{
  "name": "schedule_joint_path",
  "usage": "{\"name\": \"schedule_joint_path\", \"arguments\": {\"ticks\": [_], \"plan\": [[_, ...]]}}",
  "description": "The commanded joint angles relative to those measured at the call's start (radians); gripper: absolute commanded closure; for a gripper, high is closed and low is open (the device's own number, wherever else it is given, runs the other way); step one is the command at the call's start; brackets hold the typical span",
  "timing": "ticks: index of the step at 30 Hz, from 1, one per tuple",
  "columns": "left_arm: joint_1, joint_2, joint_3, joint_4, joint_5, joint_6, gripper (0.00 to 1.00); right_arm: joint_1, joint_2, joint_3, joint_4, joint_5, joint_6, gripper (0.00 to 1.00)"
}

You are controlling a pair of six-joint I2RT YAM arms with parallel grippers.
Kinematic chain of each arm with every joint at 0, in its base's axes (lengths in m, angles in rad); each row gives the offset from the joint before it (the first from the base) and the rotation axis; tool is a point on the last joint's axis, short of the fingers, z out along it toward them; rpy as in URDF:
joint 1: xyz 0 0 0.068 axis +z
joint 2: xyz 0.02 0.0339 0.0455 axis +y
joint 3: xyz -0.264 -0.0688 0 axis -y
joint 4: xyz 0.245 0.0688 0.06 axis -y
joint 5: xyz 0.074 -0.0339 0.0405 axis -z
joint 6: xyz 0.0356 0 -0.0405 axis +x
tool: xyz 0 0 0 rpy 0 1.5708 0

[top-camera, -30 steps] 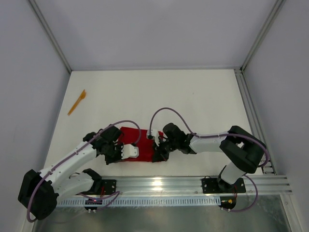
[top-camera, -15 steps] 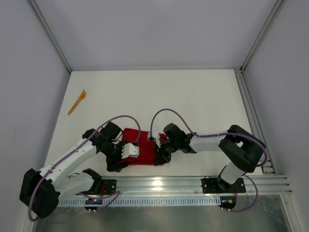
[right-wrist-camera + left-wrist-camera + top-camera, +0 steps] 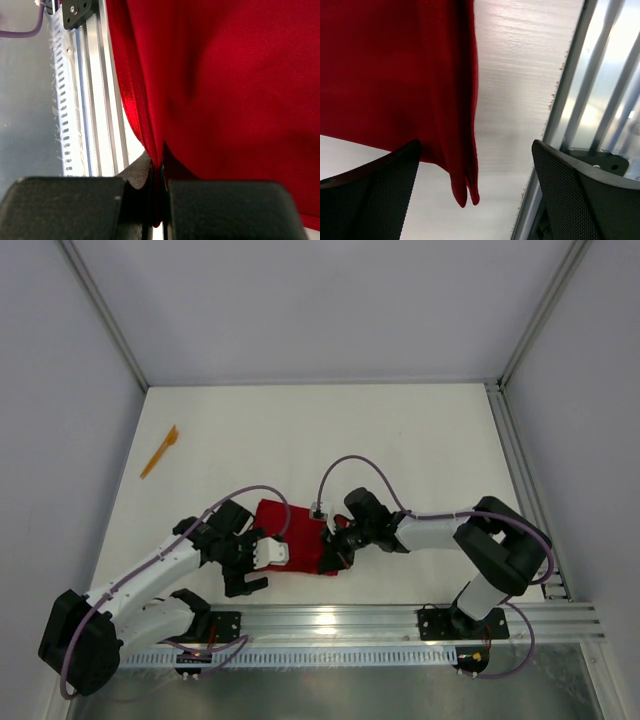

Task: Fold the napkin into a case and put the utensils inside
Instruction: Fold the lower triangle-folded napkin.

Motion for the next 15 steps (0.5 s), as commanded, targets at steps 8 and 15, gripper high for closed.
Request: {"name": "schedule_joint_path", "arguments": {"ticks": [8, 15], "plan": [[0.002, -0.034, 0.008, 0.089, -0.045, -0.047, 0.83, -0.008, -0.023, -0.005, -0.021, -0.003, -0.033, 0.97], [0.002, -0.026, 0.185, -0.241, 0.079, 0.027, 1.0, -0.007, -0.021, 0.035, -0.201, -0.047, -0.122, 0.97]]}}
